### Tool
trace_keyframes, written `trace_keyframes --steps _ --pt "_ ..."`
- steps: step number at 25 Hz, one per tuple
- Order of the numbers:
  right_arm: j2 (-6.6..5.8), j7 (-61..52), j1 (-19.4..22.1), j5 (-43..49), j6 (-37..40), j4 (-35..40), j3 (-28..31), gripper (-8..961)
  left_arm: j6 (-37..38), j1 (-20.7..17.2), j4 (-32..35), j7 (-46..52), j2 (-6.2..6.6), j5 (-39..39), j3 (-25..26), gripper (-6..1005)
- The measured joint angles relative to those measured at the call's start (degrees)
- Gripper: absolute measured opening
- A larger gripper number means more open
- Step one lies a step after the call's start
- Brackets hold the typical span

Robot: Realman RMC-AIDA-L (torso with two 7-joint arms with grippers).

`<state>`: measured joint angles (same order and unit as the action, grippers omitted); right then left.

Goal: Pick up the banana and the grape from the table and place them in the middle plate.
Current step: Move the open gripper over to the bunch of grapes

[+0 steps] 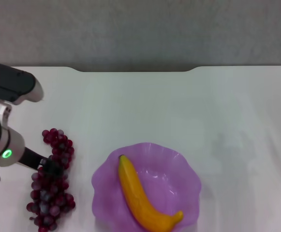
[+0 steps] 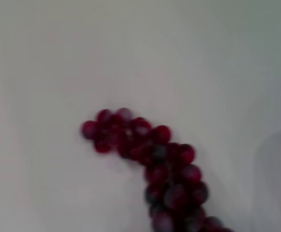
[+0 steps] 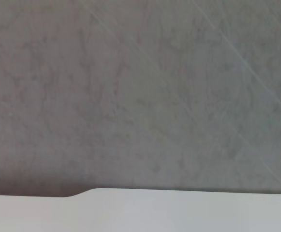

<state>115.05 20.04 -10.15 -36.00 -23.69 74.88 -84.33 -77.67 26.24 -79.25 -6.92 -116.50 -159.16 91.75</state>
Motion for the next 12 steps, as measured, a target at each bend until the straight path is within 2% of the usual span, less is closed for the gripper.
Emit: trace_keyframes --steps 4,12 --pt "0.00 0.00 -0.06 -0.07 -0.02 0.08 -0.13 666 1.98 1.14 3.22 -0.42 0.07 2.14 -0.17 737" --pt "-0.01 0.00 -0.67 -0.05 -0.86 -0.17 -0.31 666 6.89 3.75 11.33 1.45 0.18 1.20 0.45 736"
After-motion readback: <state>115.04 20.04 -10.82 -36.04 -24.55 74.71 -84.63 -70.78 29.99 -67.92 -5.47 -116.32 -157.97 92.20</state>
